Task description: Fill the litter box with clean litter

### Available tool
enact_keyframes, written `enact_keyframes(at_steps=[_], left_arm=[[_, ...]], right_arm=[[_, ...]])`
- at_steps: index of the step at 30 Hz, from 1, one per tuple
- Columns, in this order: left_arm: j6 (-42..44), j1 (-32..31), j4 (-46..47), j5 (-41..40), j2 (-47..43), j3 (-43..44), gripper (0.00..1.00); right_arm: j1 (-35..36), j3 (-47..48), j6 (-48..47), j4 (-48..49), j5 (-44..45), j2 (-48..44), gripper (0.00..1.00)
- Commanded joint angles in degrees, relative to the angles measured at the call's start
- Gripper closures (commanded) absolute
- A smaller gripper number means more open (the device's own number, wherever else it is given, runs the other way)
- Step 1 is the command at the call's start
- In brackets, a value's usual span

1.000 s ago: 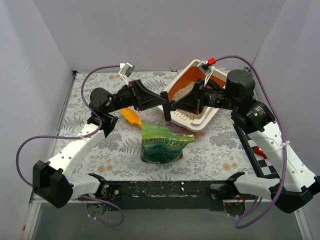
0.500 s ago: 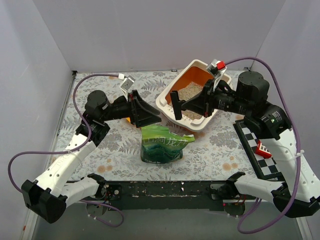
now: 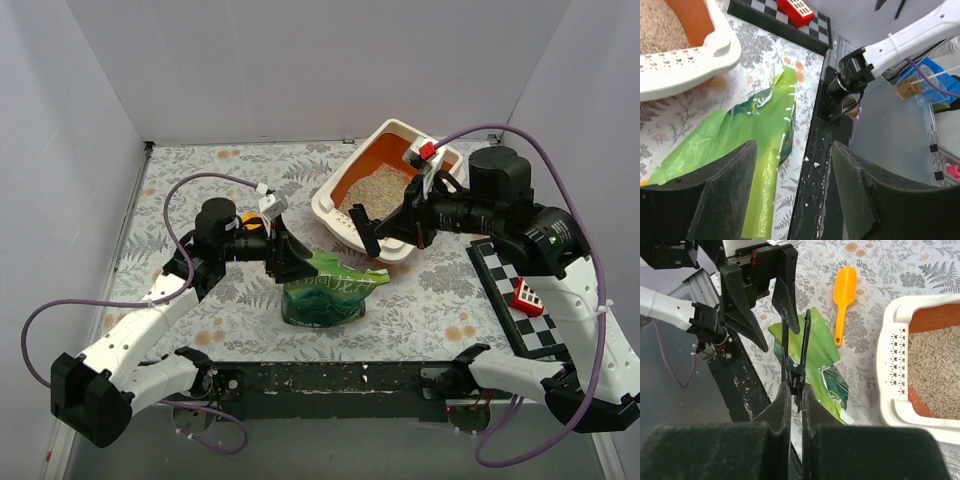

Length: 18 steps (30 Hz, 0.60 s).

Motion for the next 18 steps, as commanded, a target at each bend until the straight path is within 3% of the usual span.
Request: enact_keyframes(at_steps=[1, 14, 18], left_arm=[[4.0, 0.0, 1.4, 1.0, 1.0, -3.0, 0.40], [3.8, -0.9, 9.3, 0.9, 0.8, -11.8, 0.49], [5.3, -1.5, 9.9, -1.0, -0.2, -14.3, 0.57]], right_arm=[[-0.1, 0.9, -3.8, -1.1, 0.8, 0.0, 0.99], [-0.1, -0.5, -4.6, -1.1, 1.3, 2.9, 0.99], [0.0, -3.0, -5.4, -0.9, 0.4, 3.8, 0.99]])
